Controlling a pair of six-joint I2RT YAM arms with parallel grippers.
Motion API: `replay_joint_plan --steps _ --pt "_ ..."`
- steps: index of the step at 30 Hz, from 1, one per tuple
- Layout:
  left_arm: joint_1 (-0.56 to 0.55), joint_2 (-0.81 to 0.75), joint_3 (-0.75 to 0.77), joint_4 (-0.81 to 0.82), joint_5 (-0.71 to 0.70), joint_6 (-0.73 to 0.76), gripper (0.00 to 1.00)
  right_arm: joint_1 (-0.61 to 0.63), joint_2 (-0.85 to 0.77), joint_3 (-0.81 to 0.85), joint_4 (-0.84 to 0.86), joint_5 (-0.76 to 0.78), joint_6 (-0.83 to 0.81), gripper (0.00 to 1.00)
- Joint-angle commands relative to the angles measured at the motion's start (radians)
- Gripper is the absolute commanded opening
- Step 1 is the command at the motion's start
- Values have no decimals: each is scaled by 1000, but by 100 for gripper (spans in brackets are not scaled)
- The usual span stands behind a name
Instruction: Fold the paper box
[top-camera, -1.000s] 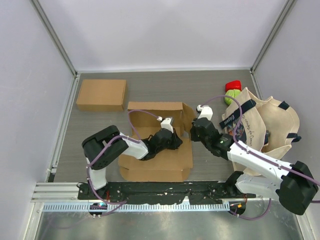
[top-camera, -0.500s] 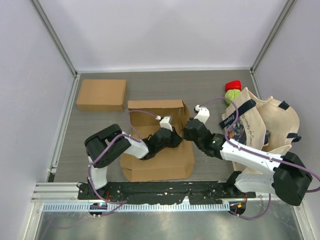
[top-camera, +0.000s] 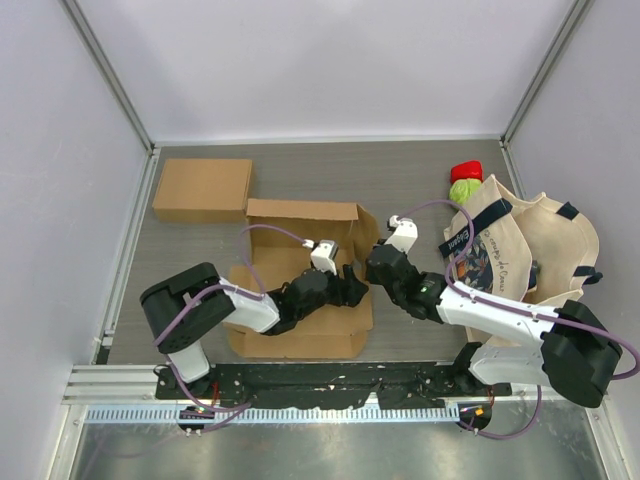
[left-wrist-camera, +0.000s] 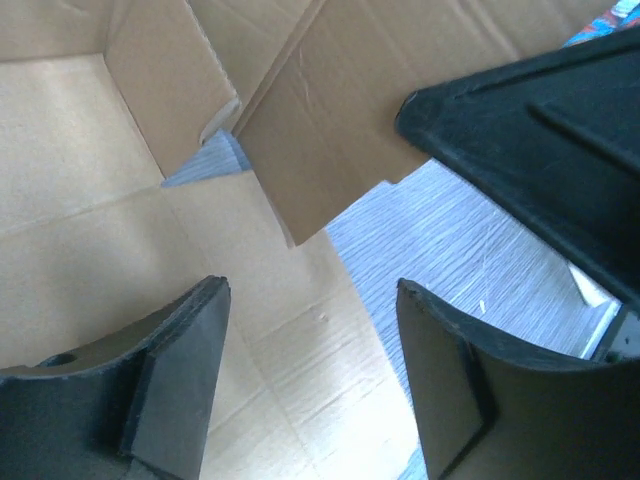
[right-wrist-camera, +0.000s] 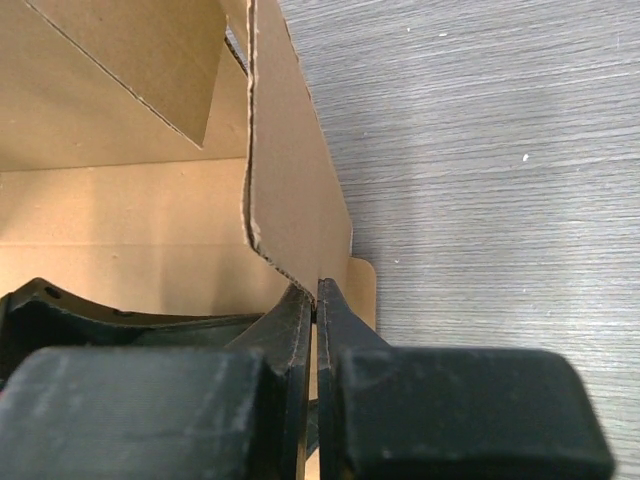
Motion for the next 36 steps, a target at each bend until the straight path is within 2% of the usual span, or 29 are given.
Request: replay_joint_plan --steps 1,4,8,10,13,16,17,18,19,20,21,24,25,29,30,31,32,35,36 --pt "-22 -70 44 -61 -149 111 75 7 -1 61 3 22 67 1" --pt "-24 -55 101 -98 -190 203 73 7 -3 75 -18 -3 119 1" --pt "-22 -14 170 -107 -215 292 63 7 6 133 -90 -21 186 1" --pt "-24 -3 179 -104 -212 313 61 7 10 145 -104 -41 206 1" --pt "-22 11 196 -106 -226 339 46 7 5 148 -101 -70 233 1" --pt "-21 14 208 -119 -239 349 27 7 -3 142 -86 -84 231 1" --pt "-21 11 207 -121 -238 352 17 7 -4 141 -83 -87 228 2" --pt "-19 9 205 -122 -235 353 13 7 -6 139 -83 -90 222 2" --pt "-18 8 205 -122 -232 353 10 5 -10 139 -81 -95 199 5" --pt "-18 6 202 -122 -235 349 2 5 -13 138 -75 -99 185 8" --pt "-12 9 201 -121 -236 346 0 5 -20 138 -74 -101 168 11" --pt "4 -1 175 -100 -229 317 0 -15 -56 135 -80 -116 89 28" --pt "8 -7 158 -95 -221 313 0 -27 -78 135 -81 -134 63 41" --pt "30 -50 126 -103 -180 290 0 -87 -173 118 -74 -245 -135 62" --pt "36 -63 122 -124 -161 272 3 -131 -188 115 -83 -277 -158 67" --pt "38 -93 118 -142 -154 258 11 -162 -204 115 -89 -333 -193 70" --pt "39 -109 113 -165 -143 246 37 -201 -219 119 -100 -376 -212 71" --pt "39 -193 69 -191 -138 221 55 -335 -240 113 -135 -417 -244 72" --pt "41 -217 57 -216 -140 218 57 -369 -242 112 -141 -415 -234 72"
